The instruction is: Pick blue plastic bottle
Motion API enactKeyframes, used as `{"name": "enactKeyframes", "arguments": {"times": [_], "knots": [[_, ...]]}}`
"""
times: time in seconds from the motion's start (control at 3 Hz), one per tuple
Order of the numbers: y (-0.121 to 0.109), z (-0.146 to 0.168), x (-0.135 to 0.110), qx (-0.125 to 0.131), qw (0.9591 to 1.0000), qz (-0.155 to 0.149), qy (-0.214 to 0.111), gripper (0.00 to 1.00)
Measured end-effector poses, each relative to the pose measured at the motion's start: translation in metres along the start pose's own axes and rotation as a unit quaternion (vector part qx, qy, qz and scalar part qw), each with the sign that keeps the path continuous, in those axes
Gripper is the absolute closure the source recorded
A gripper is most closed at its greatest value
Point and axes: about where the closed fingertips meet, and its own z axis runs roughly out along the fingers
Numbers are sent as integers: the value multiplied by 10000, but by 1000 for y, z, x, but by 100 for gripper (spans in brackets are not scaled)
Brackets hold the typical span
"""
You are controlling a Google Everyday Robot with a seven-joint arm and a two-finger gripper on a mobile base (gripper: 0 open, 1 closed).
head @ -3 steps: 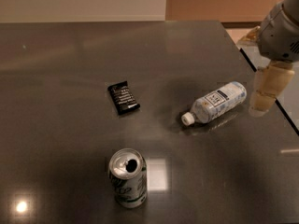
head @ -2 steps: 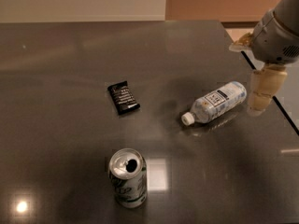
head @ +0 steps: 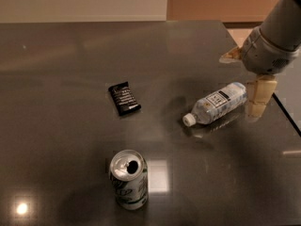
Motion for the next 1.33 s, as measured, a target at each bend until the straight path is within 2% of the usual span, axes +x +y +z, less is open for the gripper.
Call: {"name": "enactKeyframes", "arguments": {"times": [0.67, 1.33], "knots": [[5, 31, 3, -332, 9984, -447, 57, 0], [7, 46, 2, -603, 9959, -661, 113, 0]]}}
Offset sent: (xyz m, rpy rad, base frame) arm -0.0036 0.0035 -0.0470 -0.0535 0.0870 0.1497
